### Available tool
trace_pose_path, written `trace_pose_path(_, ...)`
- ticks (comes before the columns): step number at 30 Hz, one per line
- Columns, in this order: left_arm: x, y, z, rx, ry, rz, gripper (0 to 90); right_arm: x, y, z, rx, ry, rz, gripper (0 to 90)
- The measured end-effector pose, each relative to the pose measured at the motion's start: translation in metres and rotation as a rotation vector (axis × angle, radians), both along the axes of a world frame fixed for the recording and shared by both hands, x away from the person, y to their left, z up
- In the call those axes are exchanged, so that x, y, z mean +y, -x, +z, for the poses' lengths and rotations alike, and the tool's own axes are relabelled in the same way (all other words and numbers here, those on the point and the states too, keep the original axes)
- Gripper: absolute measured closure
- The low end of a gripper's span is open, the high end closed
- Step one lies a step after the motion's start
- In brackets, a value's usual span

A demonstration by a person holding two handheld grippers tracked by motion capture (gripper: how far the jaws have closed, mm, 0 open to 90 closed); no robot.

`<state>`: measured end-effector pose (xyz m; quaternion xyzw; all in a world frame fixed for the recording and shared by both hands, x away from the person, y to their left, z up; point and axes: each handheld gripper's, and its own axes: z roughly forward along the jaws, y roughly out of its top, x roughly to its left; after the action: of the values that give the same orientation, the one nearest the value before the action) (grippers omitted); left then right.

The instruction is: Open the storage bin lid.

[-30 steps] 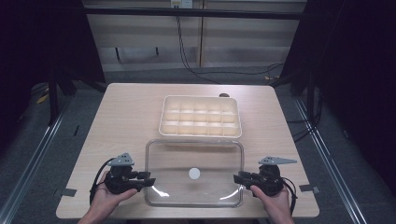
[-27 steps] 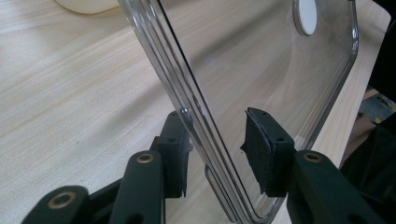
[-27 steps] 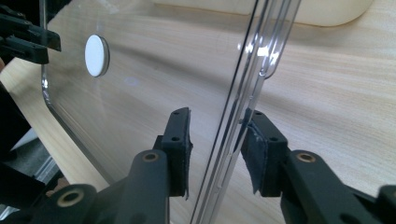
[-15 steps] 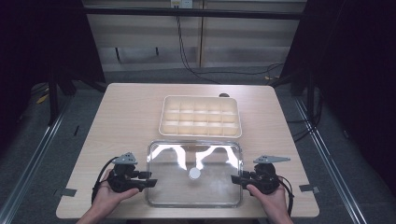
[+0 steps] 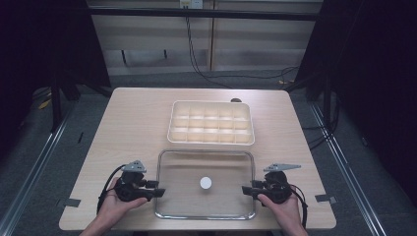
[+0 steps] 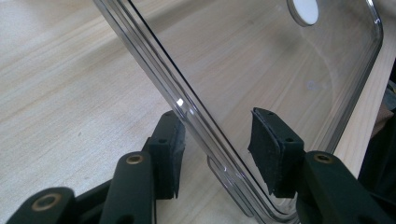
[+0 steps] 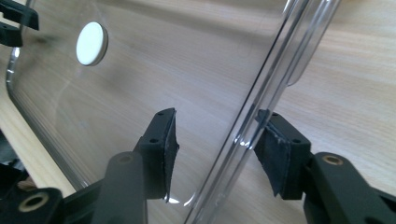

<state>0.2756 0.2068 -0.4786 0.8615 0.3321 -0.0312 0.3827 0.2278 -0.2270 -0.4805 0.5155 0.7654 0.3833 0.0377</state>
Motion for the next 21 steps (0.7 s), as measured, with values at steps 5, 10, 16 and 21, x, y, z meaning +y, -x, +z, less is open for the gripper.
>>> trace_pose_path(5, 0.0, -0.001, -0.002, 0.007, -0.002, 0.002, 54.3, 0.002, -0.002, -0.002, 0.018, -0.004, 0.0, 46.6)
trace_pose_path(10, -0.002, -0.001, -0.005, 0.006, -0.018, 0.002, 53.1, 0.005, -0.004, -0.006, 0.03, 0.019, -0.001, 41.3)
trace_pose_path(16, -0.001, -0.005, -0.01, 0.037, -0.018, 0.008, 53.1, 0.006, -0.006, -0.009, 0.043, 0.044, -0.021, 38.8)
trace_pose_path(21, -0.001, -0.006, -0.012, 0.049, -0.015, 0.01, 53.0, 0.005, -0.006, -0.01, 0.035, 0.045, -0.025, 37.0)
